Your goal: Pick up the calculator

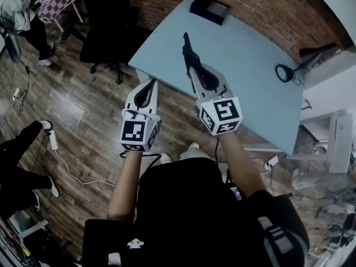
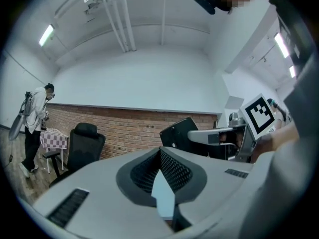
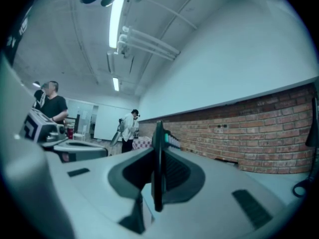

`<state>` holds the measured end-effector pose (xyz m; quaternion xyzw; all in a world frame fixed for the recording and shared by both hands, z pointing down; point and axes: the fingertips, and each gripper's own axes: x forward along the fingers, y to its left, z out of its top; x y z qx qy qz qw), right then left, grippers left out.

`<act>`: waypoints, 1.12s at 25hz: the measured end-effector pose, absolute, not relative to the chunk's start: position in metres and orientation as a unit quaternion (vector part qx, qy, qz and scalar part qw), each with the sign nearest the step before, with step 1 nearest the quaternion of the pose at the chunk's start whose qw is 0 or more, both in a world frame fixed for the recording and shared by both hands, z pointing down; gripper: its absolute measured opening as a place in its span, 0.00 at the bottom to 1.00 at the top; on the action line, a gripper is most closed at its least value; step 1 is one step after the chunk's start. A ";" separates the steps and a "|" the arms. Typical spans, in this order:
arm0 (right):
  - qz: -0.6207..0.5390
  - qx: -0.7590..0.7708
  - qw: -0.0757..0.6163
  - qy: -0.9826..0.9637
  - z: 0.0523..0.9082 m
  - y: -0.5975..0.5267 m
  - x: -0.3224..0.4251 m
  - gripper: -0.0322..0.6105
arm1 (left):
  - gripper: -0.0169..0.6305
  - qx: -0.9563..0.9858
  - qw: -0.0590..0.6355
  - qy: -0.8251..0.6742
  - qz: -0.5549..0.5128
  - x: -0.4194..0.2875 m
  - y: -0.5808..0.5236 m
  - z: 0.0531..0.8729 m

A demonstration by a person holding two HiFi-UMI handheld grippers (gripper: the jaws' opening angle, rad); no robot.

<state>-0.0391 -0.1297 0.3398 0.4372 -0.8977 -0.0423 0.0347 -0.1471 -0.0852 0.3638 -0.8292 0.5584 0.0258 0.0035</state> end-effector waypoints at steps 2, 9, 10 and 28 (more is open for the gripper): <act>-0.040 0.438 0.033 -0.897 0.339 -0.130 -0.038 0.13 | 0.04 -0.831 -0.003 0.556 0.022 -0.144 -0.086 0.365; -0.038 0.433 0.021 -0.900 0.333 -0.126 -0.027 0.13 | 0.04 -0.830 0.005 0.557 0.019 -0.133 -0.085 0.355; -0.037 0.433 0.019 -0.901 0.332 -0.125 -0.025 0.13 | 0.04 -0.830 0.006 0.558 0.021 -0.131 -0.085 0.353; -0.028 0.413 0.008 -0.910 0.328 -0.093 0.019 0.13 | 0.04 -0.820 0.009 0.572 0.011 -0.084 -0.050 0.349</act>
